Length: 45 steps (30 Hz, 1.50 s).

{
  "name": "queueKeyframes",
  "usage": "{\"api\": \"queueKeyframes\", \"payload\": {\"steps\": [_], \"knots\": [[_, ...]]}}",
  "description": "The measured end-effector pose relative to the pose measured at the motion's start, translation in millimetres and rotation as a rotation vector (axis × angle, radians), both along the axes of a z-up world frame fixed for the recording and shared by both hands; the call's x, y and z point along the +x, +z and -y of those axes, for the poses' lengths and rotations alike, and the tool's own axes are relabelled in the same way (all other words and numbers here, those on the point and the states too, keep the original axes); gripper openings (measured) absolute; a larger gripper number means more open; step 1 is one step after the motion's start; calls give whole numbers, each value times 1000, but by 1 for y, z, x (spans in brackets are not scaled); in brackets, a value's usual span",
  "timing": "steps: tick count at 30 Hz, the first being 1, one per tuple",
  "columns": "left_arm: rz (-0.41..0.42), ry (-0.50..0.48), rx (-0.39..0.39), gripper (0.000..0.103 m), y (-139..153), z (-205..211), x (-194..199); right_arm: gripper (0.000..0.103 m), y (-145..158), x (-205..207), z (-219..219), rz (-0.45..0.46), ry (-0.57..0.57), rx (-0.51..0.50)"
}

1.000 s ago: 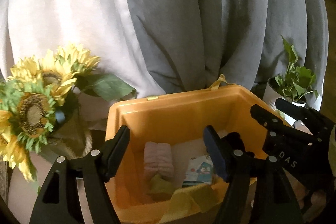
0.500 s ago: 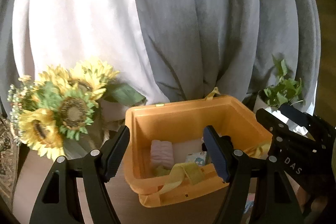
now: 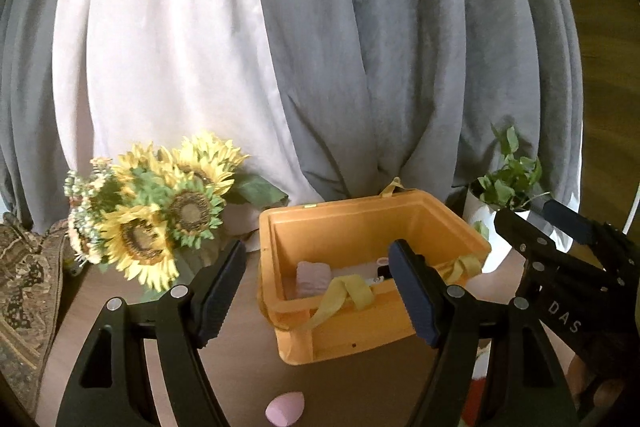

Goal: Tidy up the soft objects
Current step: 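Move the left tool toward the pink sponge while the right tool approaches the red plush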

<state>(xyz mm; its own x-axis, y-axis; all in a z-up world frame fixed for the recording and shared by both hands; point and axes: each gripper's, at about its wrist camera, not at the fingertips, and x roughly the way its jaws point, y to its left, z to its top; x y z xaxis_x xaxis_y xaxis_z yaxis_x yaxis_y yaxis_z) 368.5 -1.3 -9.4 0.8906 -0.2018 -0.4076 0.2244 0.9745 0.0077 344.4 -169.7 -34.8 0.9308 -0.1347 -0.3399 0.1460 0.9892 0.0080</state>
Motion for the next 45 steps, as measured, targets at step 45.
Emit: {"api": "queueKeyframes", "payload": {"steps": [45], "knots": [[-166, -41, 87, 74, -100, -53, -66, 73, -82, -117, -41, -87, -309, 103]]}}
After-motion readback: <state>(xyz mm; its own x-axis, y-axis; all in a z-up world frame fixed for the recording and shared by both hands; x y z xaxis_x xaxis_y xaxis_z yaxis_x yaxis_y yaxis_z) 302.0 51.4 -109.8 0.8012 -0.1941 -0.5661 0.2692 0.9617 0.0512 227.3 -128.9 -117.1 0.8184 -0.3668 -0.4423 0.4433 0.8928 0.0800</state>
